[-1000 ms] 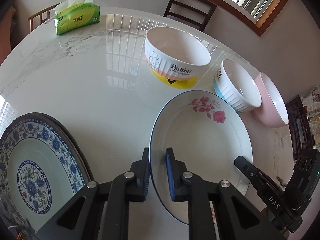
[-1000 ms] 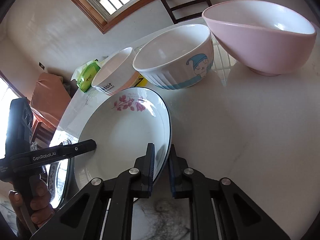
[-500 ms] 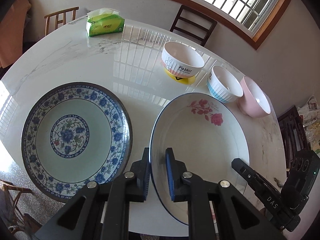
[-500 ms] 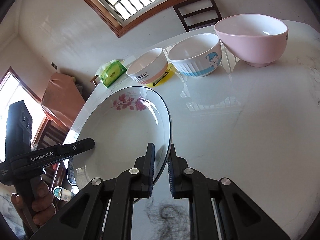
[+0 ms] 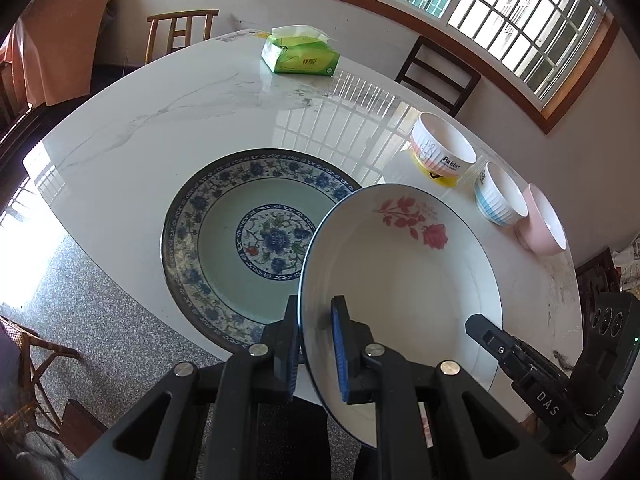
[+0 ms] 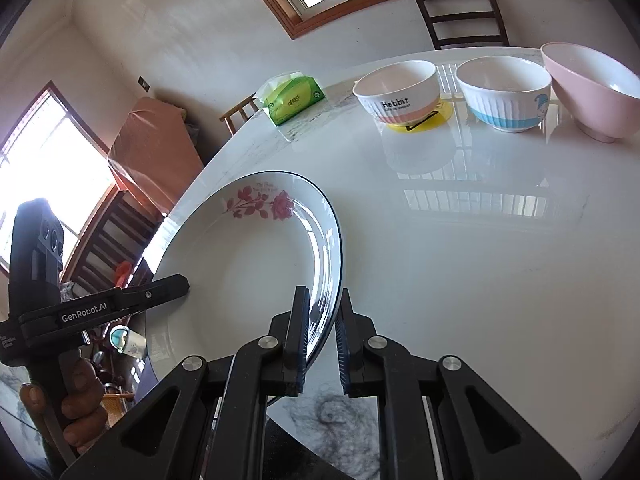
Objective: Organize plates and bowls
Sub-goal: 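Lift the pink-flowered plate and carry it over the blue plate stack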
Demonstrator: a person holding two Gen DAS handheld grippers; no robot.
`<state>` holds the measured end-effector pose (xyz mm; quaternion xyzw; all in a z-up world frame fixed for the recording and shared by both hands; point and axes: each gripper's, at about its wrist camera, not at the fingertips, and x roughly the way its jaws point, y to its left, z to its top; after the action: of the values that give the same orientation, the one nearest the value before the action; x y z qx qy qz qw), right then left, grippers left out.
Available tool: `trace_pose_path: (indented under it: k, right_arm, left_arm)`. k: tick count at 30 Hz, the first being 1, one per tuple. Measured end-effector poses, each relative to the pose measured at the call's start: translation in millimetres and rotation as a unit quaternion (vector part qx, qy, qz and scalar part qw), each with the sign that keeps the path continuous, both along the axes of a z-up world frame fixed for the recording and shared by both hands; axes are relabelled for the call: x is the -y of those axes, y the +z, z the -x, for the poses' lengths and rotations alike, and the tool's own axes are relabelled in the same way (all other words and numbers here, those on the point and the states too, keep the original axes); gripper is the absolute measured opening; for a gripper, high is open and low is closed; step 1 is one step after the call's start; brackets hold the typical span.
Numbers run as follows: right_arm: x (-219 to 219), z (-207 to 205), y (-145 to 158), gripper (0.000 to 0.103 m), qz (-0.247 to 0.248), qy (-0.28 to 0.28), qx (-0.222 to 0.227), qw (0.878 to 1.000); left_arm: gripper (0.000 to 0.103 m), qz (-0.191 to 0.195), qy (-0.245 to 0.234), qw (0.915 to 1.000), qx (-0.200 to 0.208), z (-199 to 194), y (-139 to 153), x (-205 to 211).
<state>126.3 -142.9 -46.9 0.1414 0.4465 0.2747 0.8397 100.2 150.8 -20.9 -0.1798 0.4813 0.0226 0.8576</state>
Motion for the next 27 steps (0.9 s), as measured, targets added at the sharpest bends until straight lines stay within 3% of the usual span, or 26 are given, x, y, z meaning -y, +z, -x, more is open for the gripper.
trace_pose_path:
  k: [14, 27]
  right_arm:
    - [-73, -16, 1, 0.013, 0.042, 0.049, 0.003, 0.998]
    - [-102, -37, -5, 0.013, 0.061, 0.064, 0.003, 0.996]
  left_arm:
    - [0.015, 0.014, 0.046, 0.9988, -0.007, -12, -14, -55]
    - [0.015, 0.018, 0.058, 0.9981, -0.013, -26, -23, -73]
